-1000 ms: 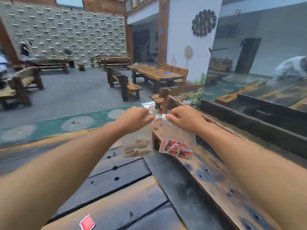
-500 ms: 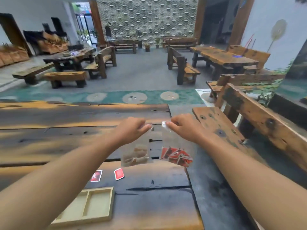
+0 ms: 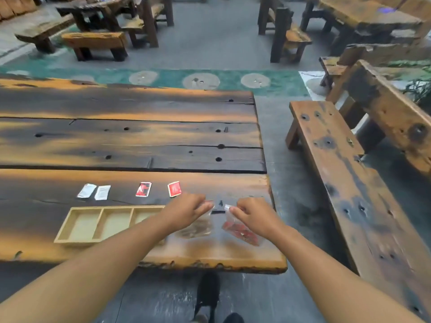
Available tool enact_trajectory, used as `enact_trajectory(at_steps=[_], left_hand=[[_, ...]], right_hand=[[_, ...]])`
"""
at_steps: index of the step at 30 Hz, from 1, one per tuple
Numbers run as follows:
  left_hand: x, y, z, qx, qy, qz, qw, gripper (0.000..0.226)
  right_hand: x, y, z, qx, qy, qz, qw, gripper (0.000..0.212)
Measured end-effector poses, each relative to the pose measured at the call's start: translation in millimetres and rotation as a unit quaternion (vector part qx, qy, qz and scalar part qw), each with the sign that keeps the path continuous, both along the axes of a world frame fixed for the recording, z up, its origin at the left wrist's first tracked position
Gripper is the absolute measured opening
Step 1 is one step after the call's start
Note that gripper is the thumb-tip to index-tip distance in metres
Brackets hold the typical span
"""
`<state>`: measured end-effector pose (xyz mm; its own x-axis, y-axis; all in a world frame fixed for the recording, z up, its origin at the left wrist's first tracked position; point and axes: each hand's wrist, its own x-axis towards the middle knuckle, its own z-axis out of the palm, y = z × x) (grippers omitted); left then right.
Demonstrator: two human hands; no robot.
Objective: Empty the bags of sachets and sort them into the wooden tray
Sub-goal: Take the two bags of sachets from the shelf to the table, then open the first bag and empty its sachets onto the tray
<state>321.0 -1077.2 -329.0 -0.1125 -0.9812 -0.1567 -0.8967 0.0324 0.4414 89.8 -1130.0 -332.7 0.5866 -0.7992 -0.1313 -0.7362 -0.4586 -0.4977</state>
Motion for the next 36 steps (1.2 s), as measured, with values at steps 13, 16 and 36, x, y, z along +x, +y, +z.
enact_trajectory(at_steps=[13,16,36], left_hand=[[2.6,-19.9,-67.6,0.106,0.000,-0.051,0.993,0.035],[8.8,-47.4,-79.4,0.105,-0.009,-0.048,0.993,0.037],[45.6,-105.3,-179.3,0.080,0.007,0.005,0.997,0.035]], right_hand=[[6.2,-26.9,-71.1,0.053,0.119,0.015,0.991,0.046],[16.3,-55.2,-84.4,0.041,0.144,0.017,0.989,0.040],[42.2,-100.7,-168.1,0.030,0.133,-0.028,0.990,0.031]])
